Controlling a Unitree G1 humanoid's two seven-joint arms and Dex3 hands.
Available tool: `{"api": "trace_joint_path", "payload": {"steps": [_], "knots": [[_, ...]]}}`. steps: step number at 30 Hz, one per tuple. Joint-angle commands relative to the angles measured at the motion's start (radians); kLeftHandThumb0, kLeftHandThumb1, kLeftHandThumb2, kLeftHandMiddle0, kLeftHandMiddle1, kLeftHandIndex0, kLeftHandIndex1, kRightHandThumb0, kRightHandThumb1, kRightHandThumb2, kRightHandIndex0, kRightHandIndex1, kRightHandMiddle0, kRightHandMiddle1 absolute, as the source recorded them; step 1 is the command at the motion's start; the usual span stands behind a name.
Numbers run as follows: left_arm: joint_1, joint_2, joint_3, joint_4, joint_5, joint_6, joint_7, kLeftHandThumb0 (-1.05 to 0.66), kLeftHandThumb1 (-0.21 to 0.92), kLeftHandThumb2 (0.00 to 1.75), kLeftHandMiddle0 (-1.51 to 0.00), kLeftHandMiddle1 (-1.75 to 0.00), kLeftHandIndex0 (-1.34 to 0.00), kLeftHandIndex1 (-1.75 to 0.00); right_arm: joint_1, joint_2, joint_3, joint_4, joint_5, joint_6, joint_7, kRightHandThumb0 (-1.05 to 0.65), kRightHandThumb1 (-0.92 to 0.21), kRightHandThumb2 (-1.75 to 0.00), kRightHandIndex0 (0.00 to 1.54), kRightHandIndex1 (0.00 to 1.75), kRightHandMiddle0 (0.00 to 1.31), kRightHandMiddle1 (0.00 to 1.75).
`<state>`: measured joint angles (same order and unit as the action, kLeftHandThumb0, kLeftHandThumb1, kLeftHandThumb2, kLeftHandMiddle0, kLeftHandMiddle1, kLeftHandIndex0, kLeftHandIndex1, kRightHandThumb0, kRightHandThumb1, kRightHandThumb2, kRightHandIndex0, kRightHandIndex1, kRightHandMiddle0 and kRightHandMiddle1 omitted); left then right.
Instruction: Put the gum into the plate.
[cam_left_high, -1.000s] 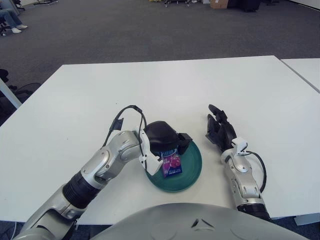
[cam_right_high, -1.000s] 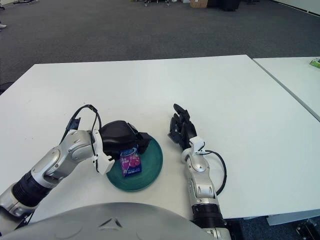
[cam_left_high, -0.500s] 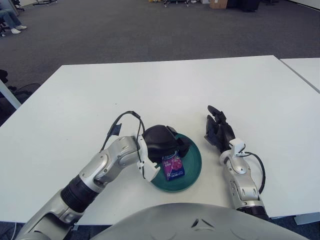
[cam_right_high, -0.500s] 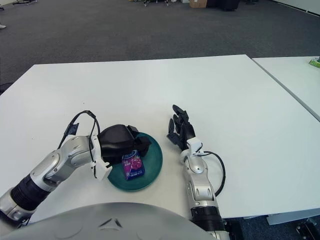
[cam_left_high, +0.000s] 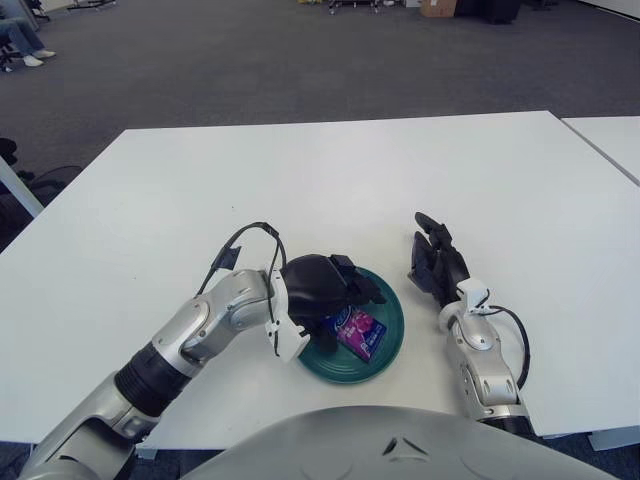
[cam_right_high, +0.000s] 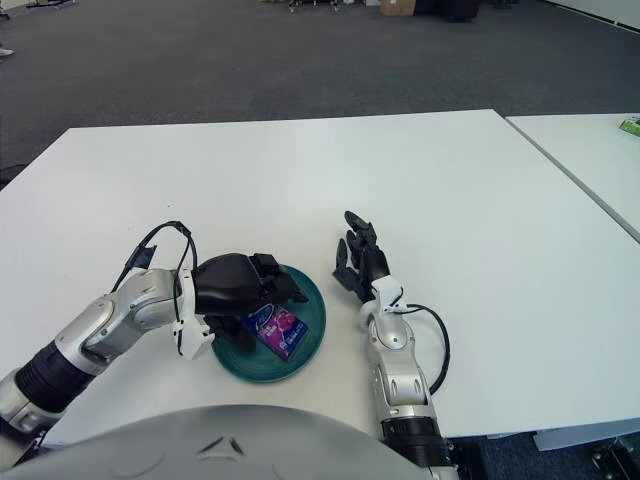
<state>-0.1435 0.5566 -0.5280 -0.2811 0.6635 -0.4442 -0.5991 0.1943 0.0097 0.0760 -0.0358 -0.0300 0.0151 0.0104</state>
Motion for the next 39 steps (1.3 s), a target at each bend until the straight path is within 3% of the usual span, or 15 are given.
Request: {"api": "trace_joint_path", "payload": {"steps": [1,7,12,14,16,18,21,22,24,25,27,29,32,39], "knots": [[-0.002,0.013,0.038,-0.01,-0.021,0.018,-0.002,-1.05,0.92,0.41,-0.01,0.0,0.0,-0.02,0.027,0.005,0.001,0.013,0.011,0.069,0.004,-0.59,-0.92,-0.99,0.24,0.01,0.0,0.52],[0.117,-0.03,0.207,-0.039,-0.118,0.151,0.097,-1.05,0.92,0.44,0.0,0.0,0.0,0.0,0.021,0.013,-0.012,0.038,0.066,0.033,0.047,-0.62,-0.92,-0.96,0.24,0.01,0.0,0.53],[0.167,-0.055,0.293,-0.087,-0.194,0.218,0.124,-1.05,0.92,0.41,0.0,0.0,0.0,0.0,0.015,0.017,-0.021,0.058,0.074,0.01,0.042,-0.63,-0.92,-0.95,0.25,0.01,0.0,0.52],[0.236,-0.071,0.349,-0.141,-0.264,0.278,0.126,-1.05,0.92,0.4,0.0,0.0,0.0,0.0,0.016,0.018,-0.02,0.063,0.069,0.003,0.037,-0.64,-0.92,-0.95,0.24,0.01,0.0,0.52],[0.299,-0.128,0.383,-0.137,-0.306,0.306,0.19,-1.05,0.92,0.41,0.0,0.0,0.0,0.0,0.016,0.018,-0.018,0.066,0.064,-0.002,0.033,-0.65,-0.92,-0.95,0.24,0.0,0.0,0.51],[0.33,-0.237,0.401,-0.084,-0.367,0.312,0.294,-1.05,0.92,0.45,0.0,0.0,0.0,0.0,0.016,0.018,-0.016,0.07,0.059,-0.009,0.031,-0.65,-0.92,-0.94,0.23,0.0,0.0,0.5],[0.348,-0.462,0.429,0.01,-0.544,0.289,0.447,-1.05,0.92,0.57,0.0,0.0,-0.03,-0.01,0.015,0.015,-0.012,0.082,0.05,-0.028,0.031,-0.65,-0.92,-0.94,0.22,0.0,0.0,0.5],[0.355,-0.518,0.437,0.034,-0.593,0.276,0.48,-1.05,0.92,0.59,0.0,0.0,-0.05,-0.06,0.015,0.014,-0.01,0.086,0.047,-0.033,0.031,-0.66,-0.92,-0.94,0.22,0.0,0.0,0.5],[0.37,-0.594,0.475,0.131,-0.668,0.226,0.525,-1.05,0.92,0.68,0.0,0.0,-0.03,-0.38,0.015,0.009,-0.005,0.091,0.037,-0.045,0.032,-0.66,-0.92,-0.94,0.21,0.0,0.0,0.49],[0.389,-0.64,0.484,0.11,-0.694,0.254,0.561,-1.05,0.92,0.7,0.0,0.0,-0.02,-0.49,0.017,0.007,-0.001,0.092,0.032,-0.051,0.032,-0.66,-0.92,-0.95,0.21,0.0,0.0,0.49],[0.42,-0.728,0.496,0.062,-0.742,0.305,0.631,-1.05,0.92,0.76,-0.03,-0.01,-0.01,-0.58,0.02,0.006,0.006,0.093,0.023,-0.057,0.029,-0.65,-0.92,-0.96,0.21,0.0,0.0,0.49],[0.435,-0.77,0.501,0.035,-0.765,0.337,0.665,-1.05,0.92,0.8,-0.04,-0.02,0.0,-0.61,0.021,0.005,0.009,0.091,0.02,-0.058,0.029,-0.65,-0.92,-0.97,0.2,0.0,0.0,0.49],[0.457,-0.8,0.502,-0.006,-0.791,0.391,0.707,-1.05,0.92,0.84,-0.08,-0.03,0.0,-0.59,0.022,0.004,0.01,0.091,0.018,-0.059,0.029,-0.64,-0.92,-0.99,0.2,0.0,0.0,0.49],[0.494,-0.707,0.522,-0.018,-0.844,0.455,0.736,-1.05,0.92,0.91,-0.16,-0.04,0.0,-0.56,0.032,0.004,0.008,0.078,0.052,-0.039,0.058,-0.6,-0.92,-1.01,0.18,0.0,0.0,0.48]]}}
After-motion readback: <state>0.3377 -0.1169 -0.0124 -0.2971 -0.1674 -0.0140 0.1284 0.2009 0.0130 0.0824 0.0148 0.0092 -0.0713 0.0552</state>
